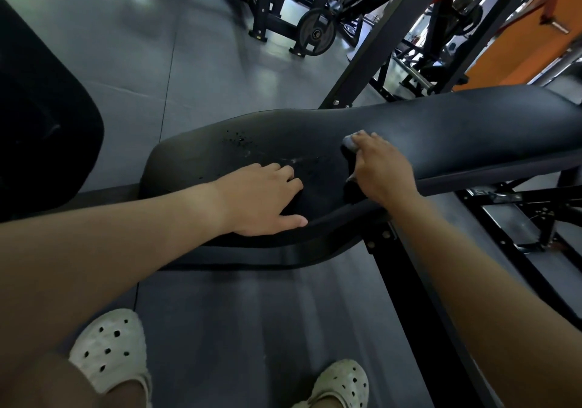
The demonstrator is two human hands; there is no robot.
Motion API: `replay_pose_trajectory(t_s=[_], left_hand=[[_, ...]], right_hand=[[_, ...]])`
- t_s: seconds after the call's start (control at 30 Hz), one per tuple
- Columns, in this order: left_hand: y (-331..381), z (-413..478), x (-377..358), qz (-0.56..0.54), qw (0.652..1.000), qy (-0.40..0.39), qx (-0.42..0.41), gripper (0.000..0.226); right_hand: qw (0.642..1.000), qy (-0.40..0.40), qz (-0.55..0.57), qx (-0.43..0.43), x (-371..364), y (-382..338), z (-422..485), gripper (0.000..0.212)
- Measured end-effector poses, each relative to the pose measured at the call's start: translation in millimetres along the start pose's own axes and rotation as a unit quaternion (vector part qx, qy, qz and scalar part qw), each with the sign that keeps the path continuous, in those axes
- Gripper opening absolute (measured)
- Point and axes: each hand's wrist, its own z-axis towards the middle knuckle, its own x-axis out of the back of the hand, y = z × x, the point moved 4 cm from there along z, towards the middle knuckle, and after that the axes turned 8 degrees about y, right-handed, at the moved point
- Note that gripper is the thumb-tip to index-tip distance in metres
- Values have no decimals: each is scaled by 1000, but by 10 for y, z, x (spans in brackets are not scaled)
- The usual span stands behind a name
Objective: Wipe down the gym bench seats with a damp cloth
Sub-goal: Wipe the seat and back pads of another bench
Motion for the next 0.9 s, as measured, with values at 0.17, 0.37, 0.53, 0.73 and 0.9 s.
replay_pose_trajectory(t_s=[0.17,0.37,0.53,0.73,0.9], left_hand=[[-40,9,-3,-17,1000,10,-5,81],[-39,8,12,-36,999,24,-8,76],[-40,6,12,-29,999,33,-8,79],[-16,20,35,-25,999,38,-10,77],[-14,26,27,-27,999,46,-10,76]], right_hand=[[987,-66,11,144,-148,-485,-231,63],[961,-121,39,245,-125,-435,-371,55],[980,-112,-22,160,-195,-185,253,62],[993,-79,5,83,-309,-307,449,55],[972,-109,40,205,-212,-563,-91,54]])
